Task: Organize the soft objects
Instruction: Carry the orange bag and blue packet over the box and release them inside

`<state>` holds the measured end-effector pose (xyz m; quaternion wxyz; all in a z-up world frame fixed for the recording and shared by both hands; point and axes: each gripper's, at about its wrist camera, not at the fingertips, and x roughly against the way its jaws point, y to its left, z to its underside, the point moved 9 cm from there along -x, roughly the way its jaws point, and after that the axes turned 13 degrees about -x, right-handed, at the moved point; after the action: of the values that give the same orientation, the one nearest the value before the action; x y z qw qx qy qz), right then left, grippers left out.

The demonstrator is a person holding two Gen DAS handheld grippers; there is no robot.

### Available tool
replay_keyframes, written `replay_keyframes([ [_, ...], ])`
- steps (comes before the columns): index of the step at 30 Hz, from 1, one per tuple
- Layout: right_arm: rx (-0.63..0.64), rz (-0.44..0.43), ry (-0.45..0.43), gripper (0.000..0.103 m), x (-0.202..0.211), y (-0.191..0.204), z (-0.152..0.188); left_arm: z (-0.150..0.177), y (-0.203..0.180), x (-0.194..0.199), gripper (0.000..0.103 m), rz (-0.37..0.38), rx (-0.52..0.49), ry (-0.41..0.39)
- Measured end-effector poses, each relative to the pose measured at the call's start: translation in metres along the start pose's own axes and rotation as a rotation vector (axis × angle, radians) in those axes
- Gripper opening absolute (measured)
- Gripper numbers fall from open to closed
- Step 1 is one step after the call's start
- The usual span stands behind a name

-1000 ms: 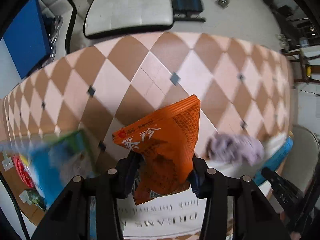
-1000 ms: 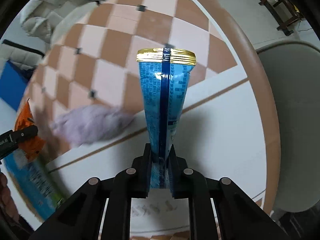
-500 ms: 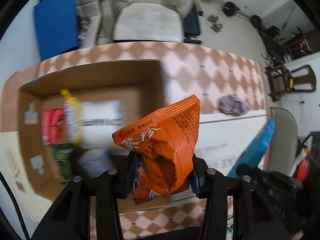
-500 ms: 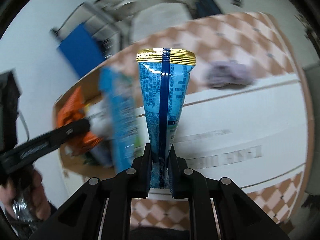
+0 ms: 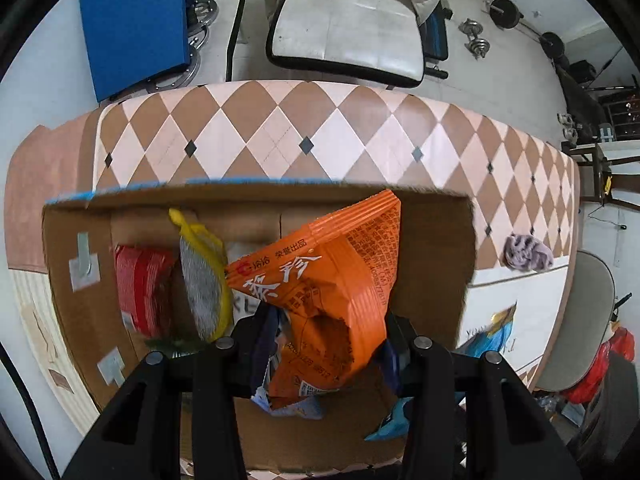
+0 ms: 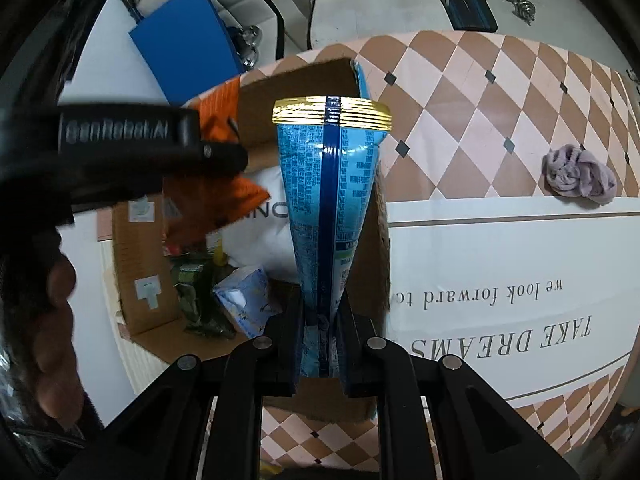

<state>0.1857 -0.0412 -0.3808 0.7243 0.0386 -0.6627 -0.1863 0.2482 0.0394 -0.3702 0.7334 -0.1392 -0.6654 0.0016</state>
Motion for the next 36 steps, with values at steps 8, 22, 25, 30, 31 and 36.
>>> replay_keyframes([
  [8, -0.025, 0.043, 0.037, 0.017, -0.020, -0.007, 0.000, -0.021, -0.003, -0.029, 0.045, 0.094, 0.001, 0.066],
  [22, -0.042, 0.065, 0.016, 0.058, -0.004, -0.006, -0.003, -0.018, 0.009, 0.010, 0.090, 0.037, -0.041, -0.044],
  [25, -0.032, 0.083, 0.001, 0.069, -0.002, -0.006, 0.000, -0.006, 0.017, 0.024, 0.096, -0.015, -0.044, -0.092],
  [30, 0.005, 0.121, -0.037, 0.100, 0.003, -0.009, 0.008, 0.025, 0.034, 0.044, 0.100, -0.115, -0.030, -0.180],
  [31, 0.018, 0.145, -0.060, 0.100, 0.006, -0.011, 0.009, 0.032, 0.038, 0.047, 0.100, -0.146, -0.019, -0.197],
  [36, 0.062, 0.206, -0.146, 0.102, 0.020, -0.011, 0.020, 0.079, 0.048, 0.063, 0.101, -0.251, 0.001, -0.288],
])
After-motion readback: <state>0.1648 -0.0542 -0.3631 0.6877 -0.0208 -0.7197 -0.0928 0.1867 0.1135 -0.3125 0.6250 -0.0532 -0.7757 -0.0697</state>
